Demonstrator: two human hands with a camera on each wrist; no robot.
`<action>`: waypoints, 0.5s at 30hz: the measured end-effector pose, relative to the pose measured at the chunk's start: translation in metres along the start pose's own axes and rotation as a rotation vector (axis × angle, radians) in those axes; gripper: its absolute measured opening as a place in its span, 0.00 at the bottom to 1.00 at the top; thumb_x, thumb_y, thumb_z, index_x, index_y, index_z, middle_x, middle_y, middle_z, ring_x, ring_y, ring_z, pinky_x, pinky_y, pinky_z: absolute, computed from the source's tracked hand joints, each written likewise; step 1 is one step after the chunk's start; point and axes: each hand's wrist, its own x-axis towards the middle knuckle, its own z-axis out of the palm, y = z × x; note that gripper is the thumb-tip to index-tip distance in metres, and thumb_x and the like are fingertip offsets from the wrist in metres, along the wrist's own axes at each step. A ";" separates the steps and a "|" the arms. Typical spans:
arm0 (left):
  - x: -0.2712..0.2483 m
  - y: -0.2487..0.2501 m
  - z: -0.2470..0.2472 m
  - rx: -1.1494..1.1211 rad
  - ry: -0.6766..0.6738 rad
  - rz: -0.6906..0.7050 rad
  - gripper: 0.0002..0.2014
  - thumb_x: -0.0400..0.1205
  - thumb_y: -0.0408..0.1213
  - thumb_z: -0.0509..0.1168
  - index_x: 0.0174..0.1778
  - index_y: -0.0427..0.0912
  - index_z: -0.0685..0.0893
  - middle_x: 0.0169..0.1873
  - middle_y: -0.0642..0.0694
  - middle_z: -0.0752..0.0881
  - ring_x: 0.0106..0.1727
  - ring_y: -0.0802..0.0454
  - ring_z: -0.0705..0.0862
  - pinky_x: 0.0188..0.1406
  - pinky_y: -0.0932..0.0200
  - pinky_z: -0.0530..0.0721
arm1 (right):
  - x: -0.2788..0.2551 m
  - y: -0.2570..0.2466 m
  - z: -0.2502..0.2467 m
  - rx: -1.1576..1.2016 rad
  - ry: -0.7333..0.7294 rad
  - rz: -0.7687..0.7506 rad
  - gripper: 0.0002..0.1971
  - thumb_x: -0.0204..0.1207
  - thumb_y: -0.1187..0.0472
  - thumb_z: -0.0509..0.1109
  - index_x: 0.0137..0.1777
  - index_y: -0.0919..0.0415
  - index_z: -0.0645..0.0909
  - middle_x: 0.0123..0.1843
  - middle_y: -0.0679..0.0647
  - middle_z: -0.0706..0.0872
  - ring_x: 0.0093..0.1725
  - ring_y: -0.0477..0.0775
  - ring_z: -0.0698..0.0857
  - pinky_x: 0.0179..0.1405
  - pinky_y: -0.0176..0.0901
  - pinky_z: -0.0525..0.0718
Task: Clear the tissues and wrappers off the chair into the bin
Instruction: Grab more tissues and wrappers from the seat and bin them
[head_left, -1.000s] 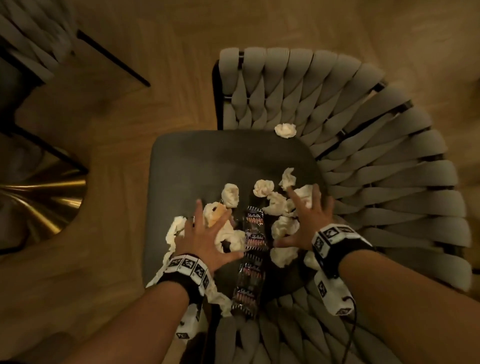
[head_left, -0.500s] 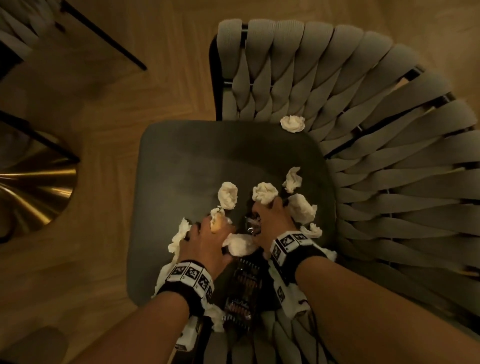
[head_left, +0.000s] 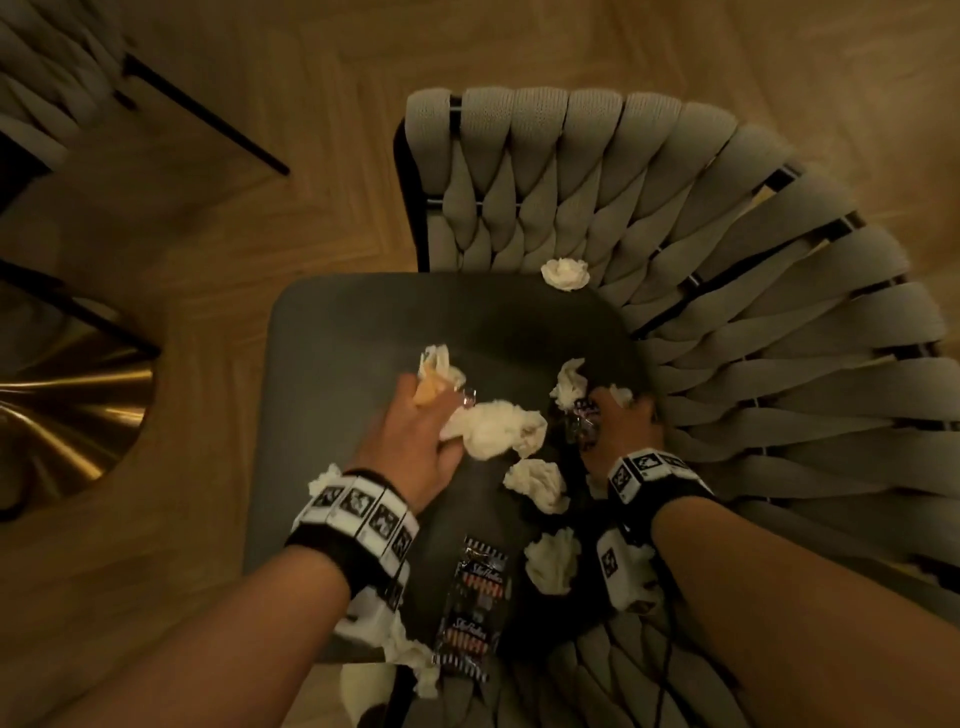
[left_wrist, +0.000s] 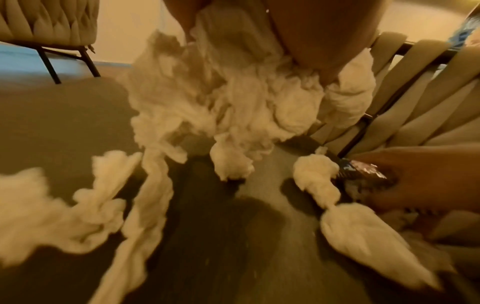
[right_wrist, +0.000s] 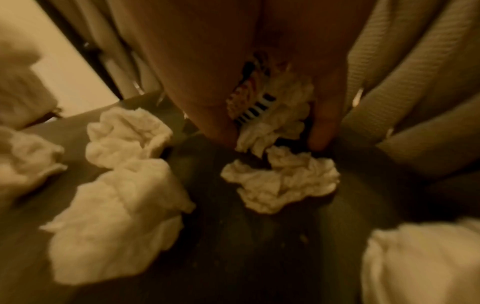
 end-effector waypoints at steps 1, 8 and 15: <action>0.011 0.002 -0.001 0.036 0.007 -0.004 0.21 0.75 0.45 0.66 0.64 0.56 0.73 0.61 0.40 0.71 0.50 0.41 0.78 0.51 0.45 0.84 | 0.004 -0.001 0.002 -0.007 0.003 -0.027 0.26 0.74 0.50 0.67 0.71 0.43 0.65 0.76 0.68 0.60 0.68 0.78 0.71 0.69 0.65 0.76; 0.024 -0.007 0.034 0.253 -0.198 -0.184 0.28 0.73 0.60 0.64 0.68 0.65 0.62 0.72 0.42 0.62 0.68 0.35 0.67 0.59 0.33 0.80 | 0.010 -0.002 -0.012 0.056 0.132 -0.264 0.30 0.65 0.55 0.75 0.66 0.41 0.67 0.70 0.61 0.65 0.62 0.71 0.76 0.63 0.60 0.81; 0.030 -0.024 0.026 0.112 -0.187 -0.093 0.25 0.69 0.40 0.71 0.60 0.59 0.71 0.64 0.40 0.70 0.57 0.36 0.79 0.55 0.40 0.84 | 0.038 -0.041 -0.006 -0.239 -0.049 -0.429 0.30 0.72 0.60 0.72 0.72 0.45 0.66 0.78 0.61 0.54 0.72 0.77 0.63 0.69 0.66 0.75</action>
